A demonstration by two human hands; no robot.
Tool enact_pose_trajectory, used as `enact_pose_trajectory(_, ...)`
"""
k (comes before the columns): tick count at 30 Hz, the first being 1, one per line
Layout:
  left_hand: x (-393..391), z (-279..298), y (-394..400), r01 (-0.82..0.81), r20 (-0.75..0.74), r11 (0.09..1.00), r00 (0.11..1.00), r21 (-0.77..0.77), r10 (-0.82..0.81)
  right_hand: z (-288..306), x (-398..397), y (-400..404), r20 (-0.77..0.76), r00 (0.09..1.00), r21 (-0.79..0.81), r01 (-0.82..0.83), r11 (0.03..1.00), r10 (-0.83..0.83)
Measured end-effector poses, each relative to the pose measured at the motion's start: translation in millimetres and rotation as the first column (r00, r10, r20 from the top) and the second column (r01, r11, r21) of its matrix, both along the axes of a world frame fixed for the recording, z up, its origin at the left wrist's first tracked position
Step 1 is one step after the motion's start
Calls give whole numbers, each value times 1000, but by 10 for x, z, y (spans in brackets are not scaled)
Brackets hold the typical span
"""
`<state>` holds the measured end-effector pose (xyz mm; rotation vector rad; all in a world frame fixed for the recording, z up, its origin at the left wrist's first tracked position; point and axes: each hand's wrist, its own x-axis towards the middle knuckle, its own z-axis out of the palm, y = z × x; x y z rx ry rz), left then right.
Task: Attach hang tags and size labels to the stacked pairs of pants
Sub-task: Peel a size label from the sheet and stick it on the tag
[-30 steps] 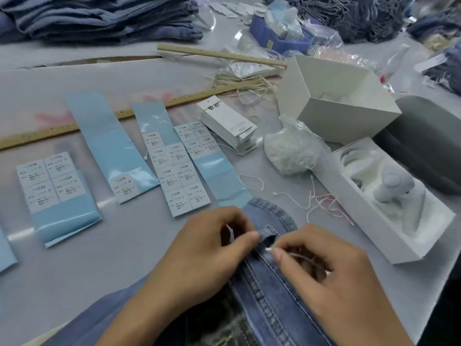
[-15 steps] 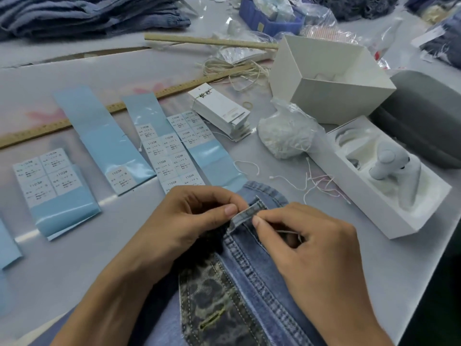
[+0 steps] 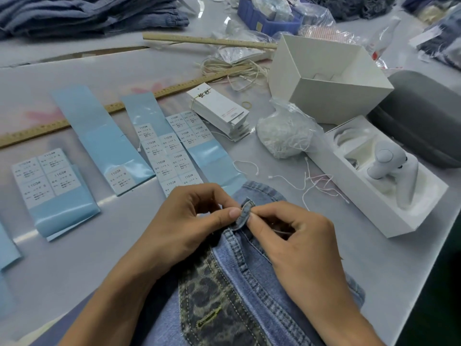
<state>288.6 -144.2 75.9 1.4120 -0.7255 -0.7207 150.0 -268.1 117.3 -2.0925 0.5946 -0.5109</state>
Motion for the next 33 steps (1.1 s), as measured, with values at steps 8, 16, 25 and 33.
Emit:
enact_pose_trajectory(8, 54, -19, 22, -242, -248, 929, 953, -281, 173, 175, -306, -167, -33, 995, -529, -99, 842, 97)
enact_pose_trajectory(16, 40, 20, 36, -207, -420, 870, 907, -447, 0, 173, -430, -369, -46, 998, -276, -57, 960, 46)
enact_pose_trajectory(25, 4, 53, 36, -292, -267, 873, 944, -390, 197, 24, -326, -391, -93, 993, -205, -95, 974, 77)
enact_pose_trajectory(33, -76, 105, 6, -291, -216, 836, 953, -466, 211, 322, -264, -277, 88, 984, -339, -119, 933, 157)
